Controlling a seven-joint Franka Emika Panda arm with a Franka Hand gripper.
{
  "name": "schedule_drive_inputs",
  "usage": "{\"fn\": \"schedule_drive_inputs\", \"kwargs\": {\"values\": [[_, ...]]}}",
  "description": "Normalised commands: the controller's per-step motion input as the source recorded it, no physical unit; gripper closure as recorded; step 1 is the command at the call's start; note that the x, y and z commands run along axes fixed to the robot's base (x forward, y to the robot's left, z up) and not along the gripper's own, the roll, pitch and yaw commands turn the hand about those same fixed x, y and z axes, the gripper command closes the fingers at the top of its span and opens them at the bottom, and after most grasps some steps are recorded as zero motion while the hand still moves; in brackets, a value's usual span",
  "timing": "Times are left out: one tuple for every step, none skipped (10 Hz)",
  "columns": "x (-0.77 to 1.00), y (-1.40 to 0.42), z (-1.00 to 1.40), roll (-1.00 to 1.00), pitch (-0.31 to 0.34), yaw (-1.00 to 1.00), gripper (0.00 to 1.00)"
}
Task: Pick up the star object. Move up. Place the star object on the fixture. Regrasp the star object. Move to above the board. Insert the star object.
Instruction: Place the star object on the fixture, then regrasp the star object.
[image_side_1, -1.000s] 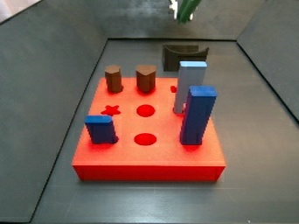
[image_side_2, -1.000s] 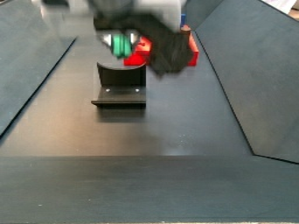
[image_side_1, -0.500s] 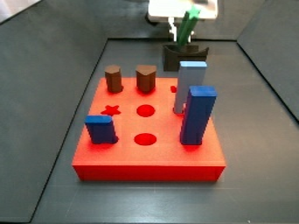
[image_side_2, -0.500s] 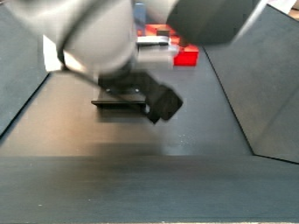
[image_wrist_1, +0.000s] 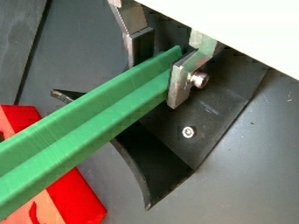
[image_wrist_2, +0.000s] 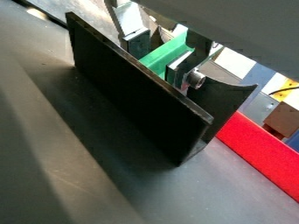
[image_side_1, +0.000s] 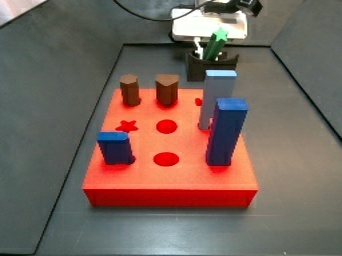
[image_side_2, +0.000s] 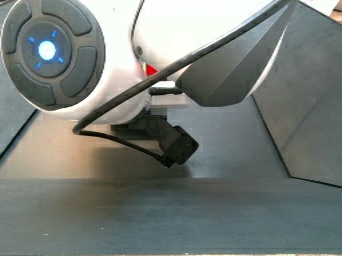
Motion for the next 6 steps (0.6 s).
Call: {"fn": "schedule_drive_inputs", "kwargs": {"values": [[0.00, 0.00, 0.00, 0.00, 0.000, 0.00, 0.00], [0.00, 0.00, 1.00, 0.06, -0.031, -0.09, 0.00], [-0.01, 0.00, 1.00, 0.07, -0.025, -0.07, 0.00], [-0.03, 0.00, 1.00, 0.08, -0.021, -0.04, 0.00], [-0.03, -0.01, 1.00, 0.08, -0.016, -0.02, 0.00], [-0.04, 0.00, 1.00, 0.08, -0.004, 0.00, 0.00]]}}
